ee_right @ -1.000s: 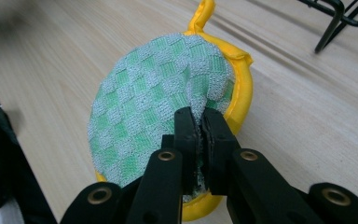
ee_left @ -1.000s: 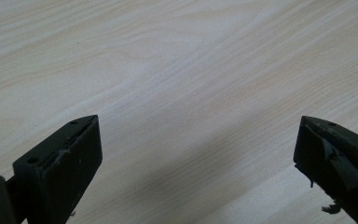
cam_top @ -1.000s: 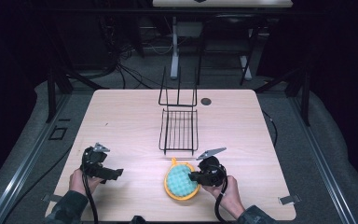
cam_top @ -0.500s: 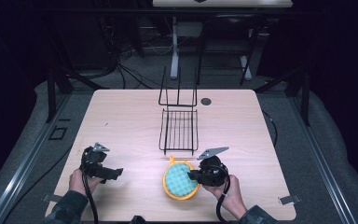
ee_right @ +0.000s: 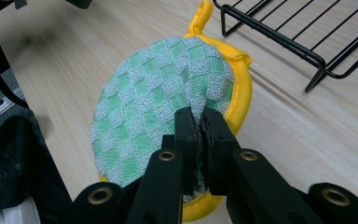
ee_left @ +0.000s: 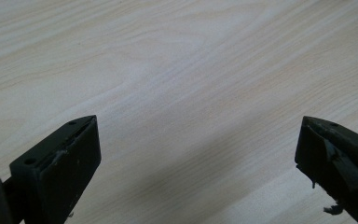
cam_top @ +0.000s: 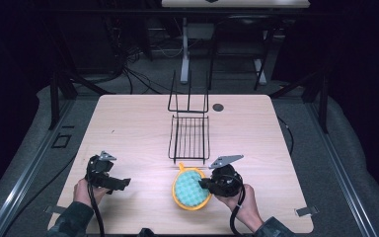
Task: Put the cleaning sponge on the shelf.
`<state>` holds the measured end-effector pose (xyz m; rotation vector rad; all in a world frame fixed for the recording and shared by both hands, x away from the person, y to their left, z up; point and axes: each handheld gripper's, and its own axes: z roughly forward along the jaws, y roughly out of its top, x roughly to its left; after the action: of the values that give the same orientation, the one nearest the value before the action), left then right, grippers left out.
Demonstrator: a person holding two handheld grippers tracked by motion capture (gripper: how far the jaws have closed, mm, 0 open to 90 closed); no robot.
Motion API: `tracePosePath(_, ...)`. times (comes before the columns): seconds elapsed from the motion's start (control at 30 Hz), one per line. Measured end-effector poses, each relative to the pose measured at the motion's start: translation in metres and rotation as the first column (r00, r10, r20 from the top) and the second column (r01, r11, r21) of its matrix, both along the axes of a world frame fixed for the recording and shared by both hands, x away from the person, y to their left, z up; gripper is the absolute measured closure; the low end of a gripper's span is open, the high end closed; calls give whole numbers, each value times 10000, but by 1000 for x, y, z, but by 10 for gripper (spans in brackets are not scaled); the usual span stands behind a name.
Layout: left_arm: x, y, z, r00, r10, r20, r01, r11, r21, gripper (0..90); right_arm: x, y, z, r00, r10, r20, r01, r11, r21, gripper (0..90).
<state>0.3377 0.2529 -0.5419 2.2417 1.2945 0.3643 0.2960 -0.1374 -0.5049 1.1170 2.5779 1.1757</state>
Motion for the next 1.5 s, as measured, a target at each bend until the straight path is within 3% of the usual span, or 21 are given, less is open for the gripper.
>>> tracePosePath(0.43, 1, -2, -1, 10000, 45, 52, -45, 10000, 37, 2, 2, -9, 24, 9984, -186, 535, 163, 9989, 432, 865)
tracePosePath(1.5, -1, -1, 0, 9997, -148, 219, 145, 9998, 161, 3, 15, -12, 47, 9911, -579, 1195, 498, 9963, 700, 864)
